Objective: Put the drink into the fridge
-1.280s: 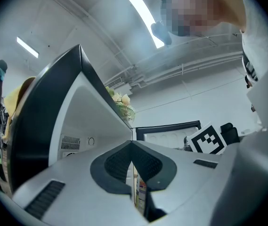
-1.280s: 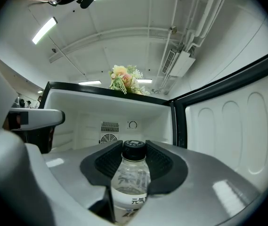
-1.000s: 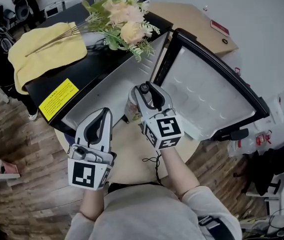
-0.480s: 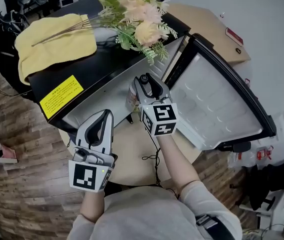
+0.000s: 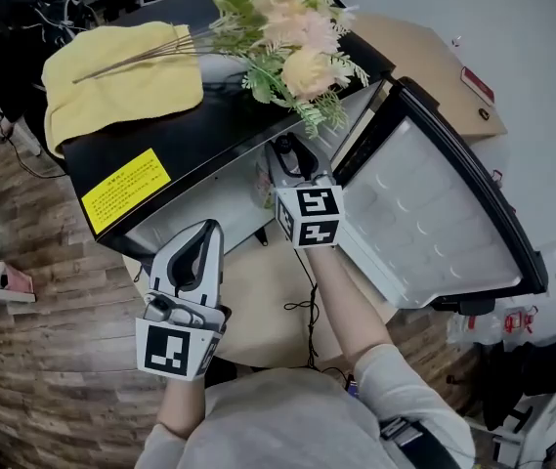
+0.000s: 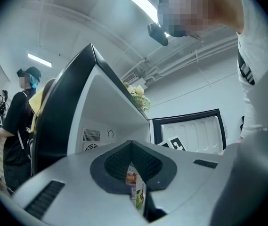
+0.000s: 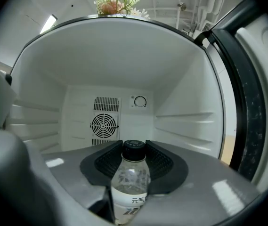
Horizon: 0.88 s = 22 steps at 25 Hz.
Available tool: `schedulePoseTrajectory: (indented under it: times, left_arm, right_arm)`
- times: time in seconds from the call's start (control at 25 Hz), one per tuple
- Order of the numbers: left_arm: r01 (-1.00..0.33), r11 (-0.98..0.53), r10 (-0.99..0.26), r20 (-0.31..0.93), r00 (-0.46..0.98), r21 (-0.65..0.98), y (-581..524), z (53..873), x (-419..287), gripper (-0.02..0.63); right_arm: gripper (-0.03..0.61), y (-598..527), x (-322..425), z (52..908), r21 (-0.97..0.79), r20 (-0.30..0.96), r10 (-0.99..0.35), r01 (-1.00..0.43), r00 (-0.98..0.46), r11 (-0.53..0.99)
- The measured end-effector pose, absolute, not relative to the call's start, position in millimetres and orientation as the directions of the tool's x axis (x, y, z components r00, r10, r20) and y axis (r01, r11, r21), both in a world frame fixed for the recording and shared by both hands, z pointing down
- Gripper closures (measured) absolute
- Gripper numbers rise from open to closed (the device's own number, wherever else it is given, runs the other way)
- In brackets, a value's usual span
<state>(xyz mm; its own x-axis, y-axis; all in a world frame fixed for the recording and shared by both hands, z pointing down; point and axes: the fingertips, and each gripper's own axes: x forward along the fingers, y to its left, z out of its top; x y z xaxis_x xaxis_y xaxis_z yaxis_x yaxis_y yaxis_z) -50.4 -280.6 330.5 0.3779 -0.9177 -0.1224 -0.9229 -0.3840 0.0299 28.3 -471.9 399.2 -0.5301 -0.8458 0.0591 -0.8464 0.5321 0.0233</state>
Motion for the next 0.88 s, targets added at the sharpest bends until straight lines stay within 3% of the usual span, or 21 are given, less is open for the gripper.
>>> schedulePoseTrajectory:
  times: [0.88]
  left_arm:
    - [-0.938,-0.346,-0.935,-0.092,0.343,0.013,-277.5,333.3,-51.2,0.606]
  right_arm:
    - [0.416,-500.5,15.9,424.1,0.014,0.088,-0.853,-0.856,-0.514,0.517]
